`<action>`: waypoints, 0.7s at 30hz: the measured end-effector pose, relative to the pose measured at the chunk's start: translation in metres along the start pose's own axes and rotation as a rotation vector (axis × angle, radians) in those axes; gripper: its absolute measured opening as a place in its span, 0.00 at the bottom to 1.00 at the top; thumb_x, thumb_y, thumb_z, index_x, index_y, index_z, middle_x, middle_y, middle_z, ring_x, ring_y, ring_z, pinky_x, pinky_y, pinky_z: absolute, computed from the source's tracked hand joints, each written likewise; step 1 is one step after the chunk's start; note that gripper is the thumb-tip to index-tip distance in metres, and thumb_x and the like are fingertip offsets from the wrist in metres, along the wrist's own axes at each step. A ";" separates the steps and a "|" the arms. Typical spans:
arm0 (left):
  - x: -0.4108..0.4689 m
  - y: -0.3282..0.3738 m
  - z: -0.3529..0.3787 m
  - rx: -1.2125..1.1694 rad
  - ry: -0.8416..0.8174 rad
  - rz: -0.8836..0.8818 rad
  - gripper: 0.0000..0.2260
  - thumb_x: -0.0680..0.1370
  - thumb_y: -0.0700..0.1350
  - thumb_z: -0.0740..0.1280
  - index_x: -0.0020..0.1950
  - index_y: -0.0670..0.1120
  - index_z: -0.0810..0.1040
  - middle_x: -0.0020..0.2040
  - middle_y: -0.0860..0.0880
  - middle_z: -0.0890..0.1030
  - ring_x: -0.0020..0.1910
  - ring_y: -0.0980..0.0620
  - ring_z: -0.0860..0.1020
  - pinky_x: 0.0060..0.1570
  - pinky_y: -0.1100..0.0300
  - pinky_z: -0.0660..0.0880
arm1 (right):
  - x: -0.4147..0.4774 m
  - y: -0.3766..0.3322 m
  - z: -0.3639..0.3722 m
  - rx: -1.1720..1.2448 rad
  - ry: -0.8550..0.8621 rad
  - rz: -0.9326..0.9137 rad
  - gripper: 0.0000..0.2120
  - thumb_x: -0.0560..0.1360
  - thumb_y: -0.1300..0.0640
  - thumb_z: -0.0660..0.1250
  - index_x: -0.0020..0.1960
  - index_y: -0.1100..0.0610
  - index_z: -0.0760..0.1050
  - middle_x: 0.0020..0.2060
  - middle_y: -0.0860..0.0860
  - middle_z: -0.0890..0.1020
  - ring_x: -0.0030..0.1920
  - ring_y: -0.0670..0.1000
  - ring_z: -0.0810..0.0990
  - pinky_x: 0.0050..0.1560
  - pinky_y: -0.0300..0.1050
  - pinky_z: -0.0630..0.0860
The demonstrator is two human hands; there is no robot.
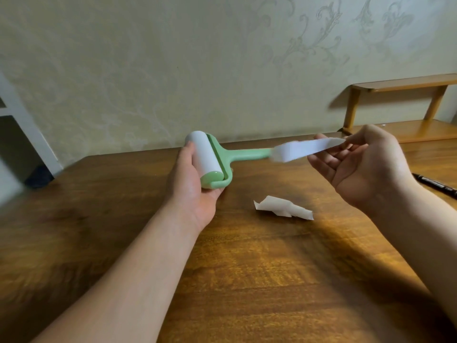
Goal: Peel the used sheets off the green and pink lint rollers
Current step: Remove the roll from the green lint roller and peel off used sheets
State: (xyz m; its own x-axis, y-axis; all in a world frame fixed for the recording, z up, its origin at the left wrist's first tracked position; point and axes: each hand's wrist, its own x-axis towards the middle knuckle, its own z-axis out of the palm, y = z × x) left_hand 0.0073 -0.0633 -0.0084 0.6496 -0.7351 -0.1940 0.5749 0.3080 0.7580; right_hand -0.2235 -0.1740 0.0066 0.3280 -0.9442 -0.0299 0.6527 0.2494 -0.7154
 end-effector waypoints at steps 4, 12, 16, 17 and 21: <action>0.000 0.001 -0.001 0.009 0.016 0.002 0.20 0.87 0.55 0.70 0.77 0.49 0.77 0.67 0.39 0.83 0.62 0.38 0.85 0.60 0.38 0.86 | 0.000 0.000 -0.001 0.001 0.008 0.018 0.18 0.81 0.61 0.53 0.67 0.66 0.71 0.43 0.60 0.86 0.50 0.61 0.92 0.45 0.54 0.88; -0.003 0.005 0.002 0.059 0.046 0.069 0.19 0.85 0.57 0.70 0.73 0.50 0.79 0.66 0.39 0.83 0.59 0.39 0.86 0.54 0.37 0.87 | -0.019 0.004 0.010 -0.926 -0.380 0.053 0.08 0.82 0.61 0.62 0.47 0.62 0.77 0.39 0.61 0.87 0.39 0.59 0.88 0.39 0.49 0.86; -0.007 0.007 0.001 0.049 0.050 0.080 0.13 0.84 0.57 0.73 0.65 0.53 0.81 0.63 0.42 0.84 0.59 0.40 0.87 0.56 0.35 0.87 | -0.020 0.019 0.008 -1.777 -0.442 -0.146 0.04 0.79 0.57 0.71 0.47 0.49 0.82 0.42 0.50 0.86 0.43 0.52 0.85 0.38 0.48 0.81; -0.008 0.007 0.002 0.047 0.046 0.080 0.13 0.84 0.57 0.73 0.66 0.53 0.82 0.63 0.42 0.84 0.59 0.40 0.87 0.56 0.35 0.87 | -0.019 0.021 0.009 -1.826 -0.428 -0.163 0.05 0.79 0.56 0.71 0.47 0.46 0.82 0.43 0.47 0.85 0.43 0.50 0.83 0.37 0.44 0.78; -0.009 0.005 0.003 0.067 0.032 0.092 0.18 0.83 0.57 0.74 0.72 0.53 0.80 0.65 0.43 0.84 0.60 0.41 0.86 0.54 0.38 0.88 | -0.011 0.022 0.004 -1.682 -0.342 -0.203 0.04 0.82 0.50 0.72 0.48 0.47 0.82 0.41 0.47 0.86 0.42 0.49 0.85 0.39 0.45 0.80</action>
State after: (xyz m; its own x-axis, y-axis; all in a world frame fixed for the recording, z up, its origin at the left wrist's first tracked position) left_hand 0.0028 -0.0568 -0.0009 0.7144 -0.6854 -0.1410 0.4784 0.3314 0.8132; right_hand -0.2105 -0.1573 -0.0061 0.6011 -0.7894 0.1246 -0.5999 -0.5487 -0.5823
